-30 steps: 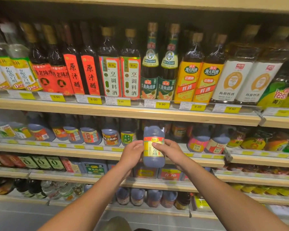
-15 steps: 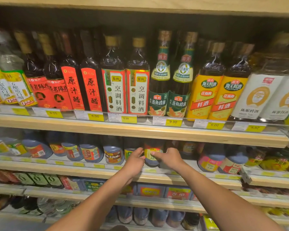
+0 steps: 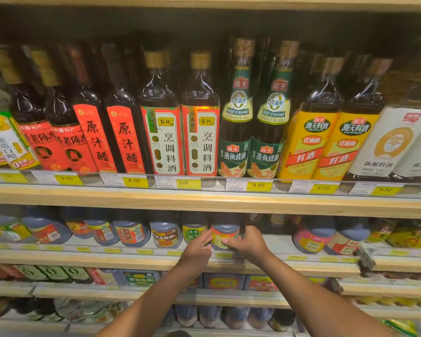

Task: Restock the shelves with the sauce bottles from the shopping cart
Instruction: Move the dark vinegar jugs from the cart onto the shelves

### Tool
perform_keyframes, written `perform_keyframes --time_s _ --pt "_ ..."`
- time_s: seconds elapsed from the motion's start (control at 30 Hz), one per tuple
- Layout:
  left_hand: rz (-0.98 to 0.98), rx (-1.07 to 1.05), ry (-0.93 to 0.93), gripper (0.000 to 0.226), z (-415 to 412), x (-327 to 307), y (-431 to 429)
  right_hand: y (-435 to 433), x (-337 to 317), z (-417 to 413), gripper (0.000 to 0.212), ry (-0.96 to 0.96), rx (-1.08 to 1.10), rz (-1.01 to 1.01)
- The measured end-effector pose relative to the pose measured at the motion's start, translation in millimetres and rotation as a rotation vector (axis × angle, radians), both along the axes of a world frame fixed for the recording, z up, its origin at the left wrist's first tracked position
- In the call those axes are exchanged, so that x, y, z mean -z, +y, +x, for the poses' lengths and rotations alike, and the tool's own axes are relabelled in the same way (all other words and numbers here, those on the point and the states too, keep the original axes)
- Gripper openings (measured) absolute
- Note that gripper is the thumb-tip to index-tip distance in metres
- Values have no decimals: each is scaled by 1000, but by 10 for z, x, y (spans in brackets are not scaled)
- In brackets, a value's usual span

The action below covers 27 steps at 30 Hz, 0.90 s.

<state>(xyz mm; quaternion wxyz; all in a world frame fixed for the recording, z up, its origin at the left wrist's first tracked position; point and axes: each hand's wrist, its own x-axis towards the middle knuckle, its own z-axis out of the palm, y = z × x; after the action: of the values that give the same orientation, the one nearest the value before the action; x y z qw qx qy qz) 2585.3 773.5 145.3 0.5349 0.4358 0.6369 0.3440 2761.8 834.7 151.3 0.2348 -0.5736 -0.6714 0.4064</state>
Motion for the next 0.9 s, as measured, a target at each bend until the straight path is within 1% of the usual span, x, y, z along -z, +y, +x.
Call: perform_keyframes --time_s 0.13,0.23,0.27,0.33,0.37,0.4,0.5,0.67,0.73,0.8,0.9 --pt "-8 39 55 67 -14 -104 -45 -104 -176 8 27 20 4 -19" --pt "-1 27 63 71 -33 -167 -141 -250 -334 68 40 25 64 -31" --pt "16 29 86 70 -15 -233 -199 -301 -378 111 49 2 79 -50" --pt "67 54 165 65 25 -392 -339 -384 -411 223 81 -47 90 -75" --pt "95 63 206 63 43 -452 -403 -429 -422 291 93 -61 86 -71" --pt "120 66 244 62 56 -495 -461 -478 -433 362 100 -71 77 -54" --pt "205 78 338 62 92 -683 -668 -690 -506 573 100 -66 17 32" --pt "275 79 333 53 74 -937 -1051 -1033 -694 724 95 -13 -102 175" --pt "301 43 345 50 46 -1008 -1211 -1177 -753 694 91 43 -152 211" --pt "334 -17 353 54 1 -1056 -1373 -1305 -789 624 86 89 -197 233" --pt "359 -92 325 58 -123 -1084 -1621 -1435 -862 402 83 150 -270 213"
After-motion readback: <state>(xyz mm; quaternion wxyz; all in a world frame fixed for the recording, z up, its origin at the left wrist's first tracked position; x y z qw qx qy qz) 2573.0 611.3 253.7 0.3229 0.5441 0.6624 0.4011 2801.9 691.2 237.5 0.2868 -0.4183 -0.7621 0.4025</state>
